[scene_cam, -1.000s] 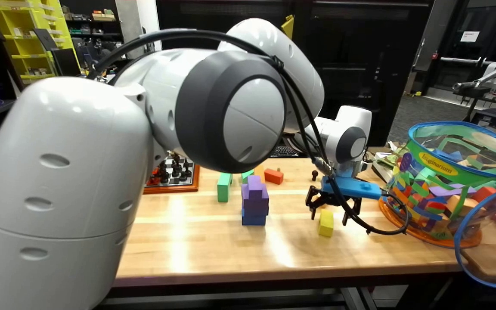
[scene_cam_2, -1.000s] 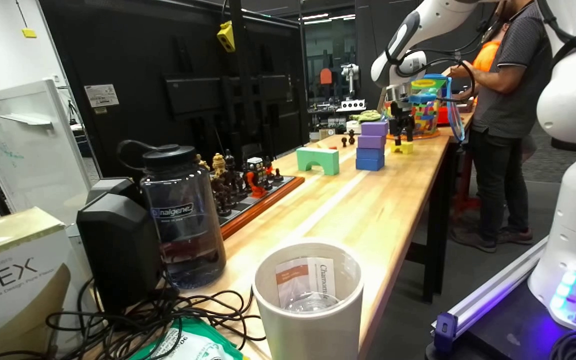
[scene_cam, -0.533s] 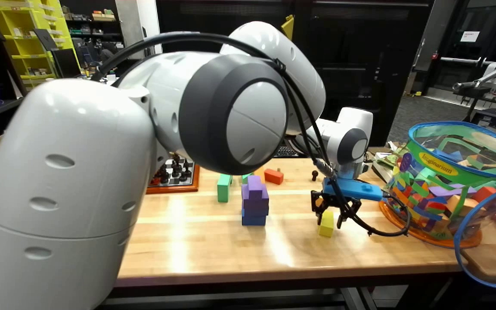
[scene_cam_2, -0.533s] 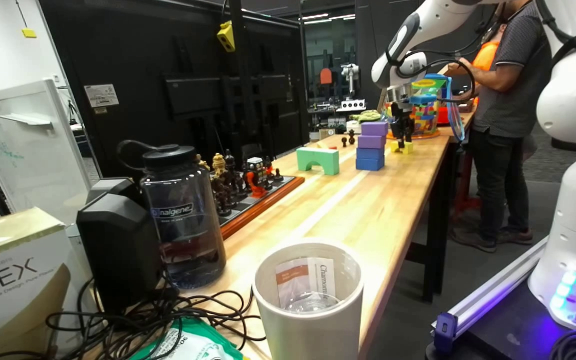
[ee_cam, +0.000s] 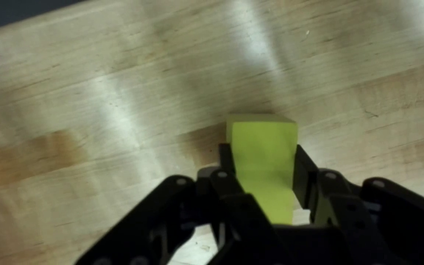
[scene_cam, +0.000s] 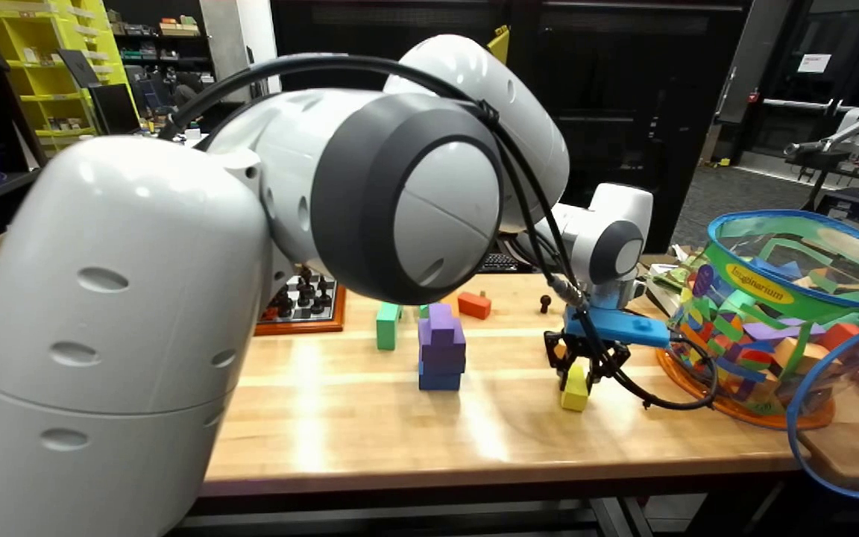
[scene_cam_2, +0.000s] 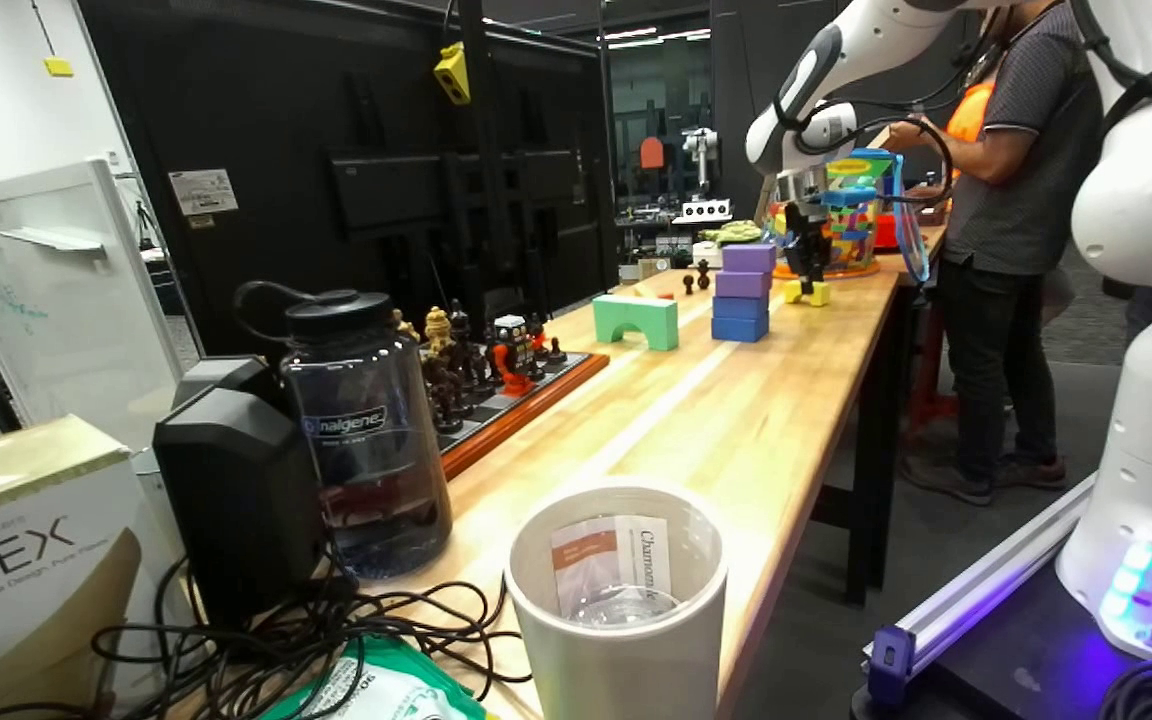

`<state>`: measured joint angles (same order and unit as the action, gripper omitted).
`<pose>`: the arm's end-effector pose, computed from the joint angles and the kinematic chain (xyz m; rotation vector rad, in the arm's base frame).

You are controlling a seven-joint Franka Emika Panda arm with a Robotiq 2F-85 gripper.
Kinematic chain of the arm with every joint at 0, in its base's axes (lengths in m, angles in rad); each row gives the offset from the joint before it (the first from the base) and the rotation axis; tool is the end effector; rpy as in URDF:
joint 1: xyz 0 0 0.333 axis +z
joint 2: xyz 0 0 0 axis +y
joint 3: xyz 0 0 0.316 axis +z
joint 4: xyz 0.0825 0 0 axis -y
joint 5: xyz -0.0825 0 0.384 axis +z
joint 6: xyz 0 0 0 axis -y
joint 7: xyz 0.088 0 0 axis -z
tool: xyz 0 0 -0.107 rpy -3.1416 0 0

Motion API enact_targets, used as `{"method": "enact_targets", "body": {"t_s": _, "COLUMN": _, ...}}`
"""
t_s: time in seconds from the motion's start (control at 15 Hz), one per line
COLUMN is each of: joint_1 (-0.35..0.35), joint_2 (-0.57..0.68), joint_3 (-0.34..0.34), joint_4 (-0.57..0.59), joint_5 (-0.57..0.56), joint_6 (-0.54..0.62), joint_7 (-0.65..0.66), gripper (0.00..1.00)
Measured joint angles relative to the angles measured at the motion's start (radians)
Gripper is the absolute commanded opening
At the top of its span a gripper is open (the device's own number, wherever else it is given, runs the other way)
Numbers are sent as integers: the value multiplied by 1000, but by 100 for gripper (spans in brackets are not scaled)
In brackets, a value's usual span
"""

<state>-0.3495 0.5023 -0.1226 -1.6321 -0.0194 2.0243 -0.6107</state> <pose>0.5994 -0.2968 0.3210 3.1142 0.2495 -0.2047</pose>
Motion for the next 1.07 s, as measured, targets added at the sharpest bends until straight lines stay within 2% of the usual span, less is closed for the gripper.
{"method": "enact_targets", "body": {"t_s": 0.47, "joint_1": 10, "joint_2": -73, "joint_3": 2, "joint_4": -33, "joint_5": 4, "joint_6": 25, "joint_7": 26, "gripper": 15}}
{"method": "enact_targets", "body": {"t_s": 1.07, "joint_1": 82, "joint_2": -302, "joint_3": 4, "joint_4": -233, "joint_5": 2, "joint_6": 66, "joint_7": 147, "gripper": 15}}
